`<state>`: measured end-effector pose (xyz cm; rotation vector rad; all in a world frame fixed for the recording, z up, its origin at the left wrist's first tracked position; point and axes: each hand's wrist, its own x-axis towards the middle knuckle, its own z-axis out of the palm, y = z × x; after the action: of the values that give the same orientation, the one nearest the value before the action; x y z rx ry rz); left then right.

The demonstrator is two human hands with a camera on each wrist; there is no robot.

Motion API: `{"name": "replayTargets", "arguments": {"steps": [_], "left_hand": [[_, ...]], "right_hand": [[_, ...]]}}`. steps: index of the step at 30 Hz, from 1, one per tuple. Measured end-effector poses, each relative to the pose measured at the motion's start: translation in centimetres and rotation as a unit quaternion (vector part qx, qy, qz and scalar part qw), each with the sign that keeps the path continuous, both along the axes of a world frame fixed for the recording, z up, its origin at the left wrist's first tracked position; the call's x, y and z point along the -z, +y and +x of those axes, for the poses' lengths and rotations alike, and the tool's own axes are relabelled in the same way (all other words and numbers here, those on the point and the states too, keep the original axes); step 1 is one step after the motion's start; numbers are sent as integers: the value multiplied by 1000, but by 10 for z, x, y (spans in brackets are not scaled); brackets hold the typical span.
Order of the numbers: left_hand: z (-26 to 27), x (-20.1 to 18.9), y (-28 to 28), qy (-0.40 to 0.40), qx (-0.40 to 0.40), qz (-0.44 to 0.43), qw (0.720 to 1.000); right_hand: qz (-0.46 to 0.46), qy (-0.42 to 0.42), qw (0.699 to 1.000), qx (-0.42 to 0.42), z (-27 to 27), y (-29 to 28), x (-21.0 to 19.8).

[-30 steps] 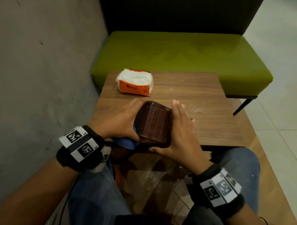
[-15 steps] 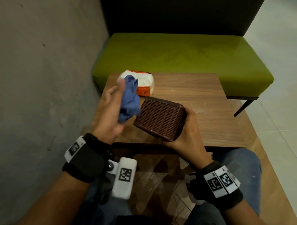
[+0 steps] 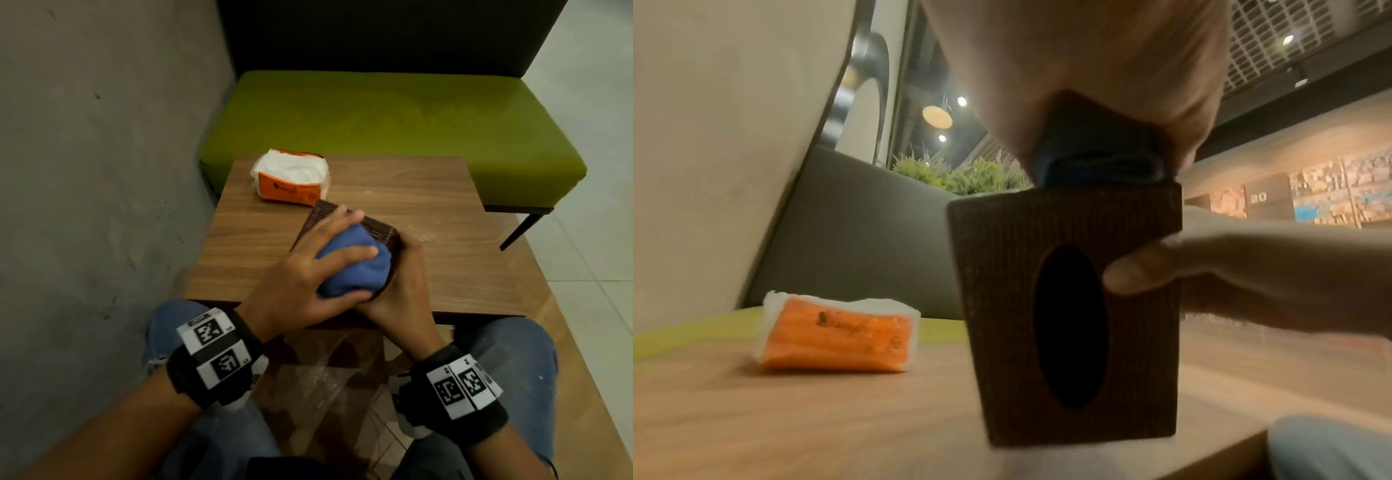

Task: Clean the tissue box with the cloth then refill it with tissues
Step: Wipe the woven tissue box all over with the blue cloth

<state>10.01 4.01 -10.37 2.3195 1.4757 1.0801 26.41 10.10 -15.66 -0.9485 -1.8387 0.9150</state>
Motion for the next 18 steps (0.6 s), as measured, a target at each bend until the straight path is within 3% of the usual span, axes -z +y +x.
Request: {"name": "replayTargets", "arguments": {"steps": [3, 6, 8, 14, 16, 18], "left_hand": [[-14, 4, -6, 15, 20, -9, 1000], [-16, -5, 14, -82, -129, -1, 988], [-2, -10, 23, -132, -188, 14, 973], [24, 0, 9, -35, -73, 23, 996], [14, -4, 22, -91, -134, 23, 986], [0, -4, 37, -170, -231, 40, 957]], "right_hand": [[23, -19, 999, -23, 3, 0, 1], [35, -24, 998, -42, -5, -6, 6], [28, -16, 999, -28, -9, -5, 9], [40, -46, 997, -43, -4, 4, 2], [66, -39, 997, -27, -3, -1, -2], [82, -38, 996, -15, -4, -5, -2]]}}
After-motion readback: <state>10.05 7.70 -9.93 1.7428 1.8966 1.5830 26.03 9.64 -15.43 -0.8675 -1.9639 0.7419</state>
